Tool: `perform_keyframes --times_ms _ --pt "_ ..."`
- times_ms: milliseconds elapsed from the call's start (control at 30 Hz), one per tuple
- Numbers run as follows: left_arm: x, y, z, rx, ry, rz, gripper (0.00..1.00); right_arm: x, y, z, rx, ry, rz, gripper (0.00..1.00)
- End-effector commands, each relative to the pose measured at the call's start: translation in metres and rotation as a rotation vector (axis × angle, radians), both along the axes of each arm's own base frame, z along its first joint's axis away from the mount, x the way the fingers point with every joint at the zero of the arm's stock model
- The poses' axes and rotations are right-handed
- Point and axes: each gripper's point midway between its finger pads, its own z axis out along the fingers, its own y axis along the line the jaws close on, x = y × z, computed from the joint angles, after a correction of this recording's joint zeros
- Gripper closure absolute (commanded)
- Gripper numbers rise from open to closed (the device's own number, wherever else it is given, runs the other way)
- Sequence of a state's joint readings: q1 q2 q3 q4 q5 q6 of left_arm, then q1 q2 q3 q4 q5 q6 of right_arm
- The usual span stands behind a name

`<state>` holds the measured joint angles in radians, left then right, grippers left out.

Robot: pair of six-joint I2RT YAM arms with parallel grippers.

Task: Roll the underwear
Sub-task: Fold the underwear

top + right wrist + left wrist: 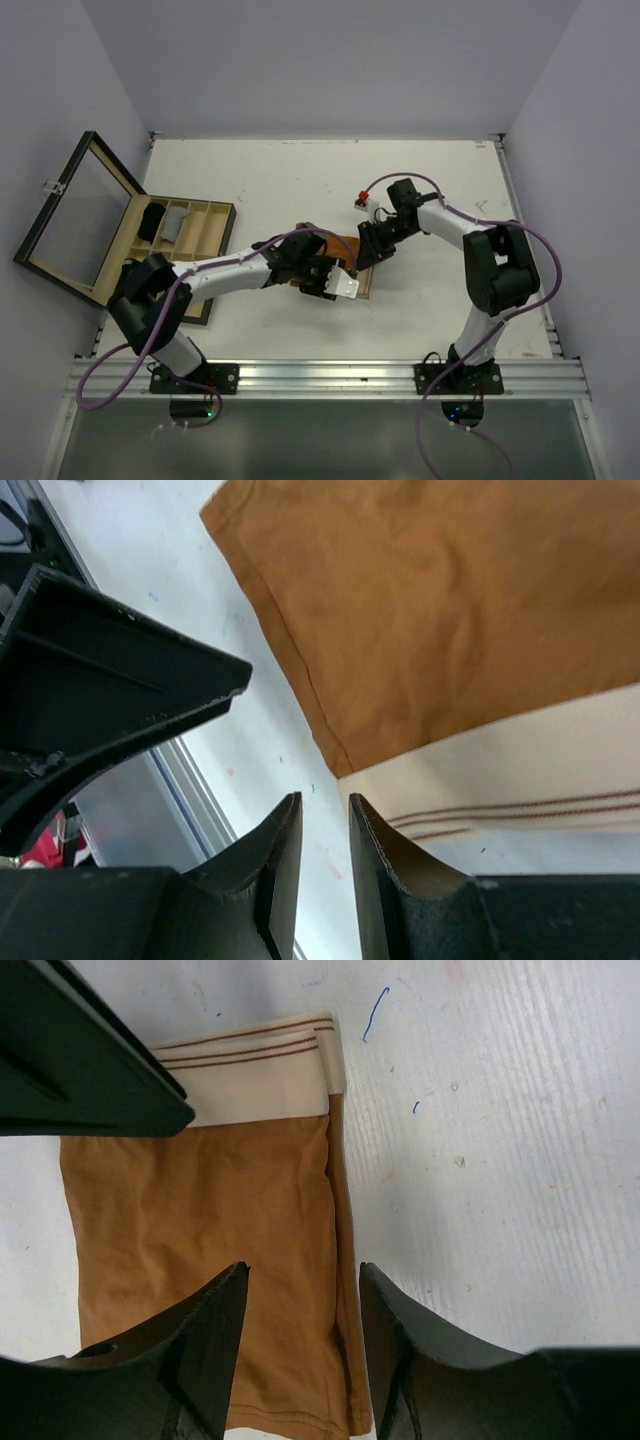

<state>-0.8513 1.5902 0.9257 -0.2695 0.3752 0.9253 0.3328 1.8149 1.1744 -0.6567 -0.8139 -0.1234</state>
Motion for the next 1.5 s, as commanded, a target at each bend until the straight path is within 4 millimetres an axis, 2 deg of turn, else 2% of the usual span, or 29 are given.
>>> perform_keyframes --times_ms 0,67,200,333,433,567,667,800,867,900,933,1000,1033,1100,1133,1233,1267,1300,1400,1467 --pt "0.000 -0.029 0.030 -0.099 -0.019 -0.028 0.47 -0.023 -0.011 0.001 -0.029 0.015 0.042 0.70" --pt "-0.001 -0.035 0.028 -0.103 -0.019 -0.035 0.48 -0.027 -0.014 -0.010 -0.049 0.045 0.039 0.70" --pt "-0.020 -0.061 0.027 -0.122 0.002 -0.066 0.52 -0.026 -0.012 -0.030 -0.065 0.101 -0.002 0.69" --pt "-0.032 -0.078 0.011 -0.091 0.024 -0.075 0.56 -0.031 -0.011 -0.055 -0.082 0.200 -0.034 0.69" --pt "-0.034 -0.083 0.000 -0.065 0.039 -0.058 0.57 -0.037 -0.011 -0.064 -0.083 0.246 -0.058 0.69" --pt "-0.036 -0.085 -0.009 -0.059 0.049 -0.050 0.59 -0.041 -0.006 -0.060 -0.049 0.283 -0.070 0.69" --pt "-0.036 -0.085 -0.018 -0.039 0.050 -0.043 0.61 -0.042 -0.002 -0.049 -0.013 0.293 -0.063 0.70" --pt "-0.044 -0.073 -0.030 0.006 0.053 -0.087 0.69 -0.035 0.001 -0.024 0.021 0.246 -0.034 0.70" --pt "-0.051 -0.063 -0.035 0.034 0.047 -0.141 0.70 -0.015 0.001 -0.005 0.039 0.169 -0.039 0.70" --pt "-0.058 -0.050 -0.042 0.073 0.061 -0.159 0.72 0.003 0.004 0.011 0.059 0.099 -0.038 0.69" --pt "-0.061 -0.044 -0.044 0.088 0.059 -0.176 0.72 0.011 0.004 0.016 0.055 0.076 -0.040 0.69" --pt "-0.071 -0.026 -0.051 0.141 0.059 -0.240 0.74 0.032 0.007 0.023 0.046 0.006 -0.011 0.69" --pt "-0.074 -0.020 -0.054 0.159 0.056 -0.259 0.75 0.035 0.007 0.022 0.040 0.013 -0.006 0.69" --pt "-0.078 -0.008 -0.054 0.181 0.036 -0.305 0.75 0.046 0.009 0.009 0.013 0.019 0.022 0.71" --pt "-0.082 0.002 -0.056 0.207 0.047 -0.325 0.74 0.041 0.007 0.001 -0.004 0.059 0.032 0.71" --pt "-0.076 0.011 -0.047 0.195 0.009 -0.349 0.63 0.029 0.007 -0.022 -0.028 0.116 0.074 0.75" --pt "-0.067 0.012 -0.039 0.171 -0.002 -0.329 0.52 0.021 0.009 -0.028 -0.026 0.127 0.094 0.76" --pt "-0.063 0.014 -0.034 0.162 0.001 -0.316 0.47 0.008 0.007 -0.037 -0.032 0.161 0.108 0.77" --pt "-0.038 0.020 -0.005 0.090 0.009 -0.214 0.39 -0.025 0.008 -0.054 -0.048 0.208 0.156 0.81" --pt "-0.020 0.027 0.027 -0.006 0.030 -0.100 0.38 -0.034 0.006 -0.054 -0.057 0.210 0.157 0.83"
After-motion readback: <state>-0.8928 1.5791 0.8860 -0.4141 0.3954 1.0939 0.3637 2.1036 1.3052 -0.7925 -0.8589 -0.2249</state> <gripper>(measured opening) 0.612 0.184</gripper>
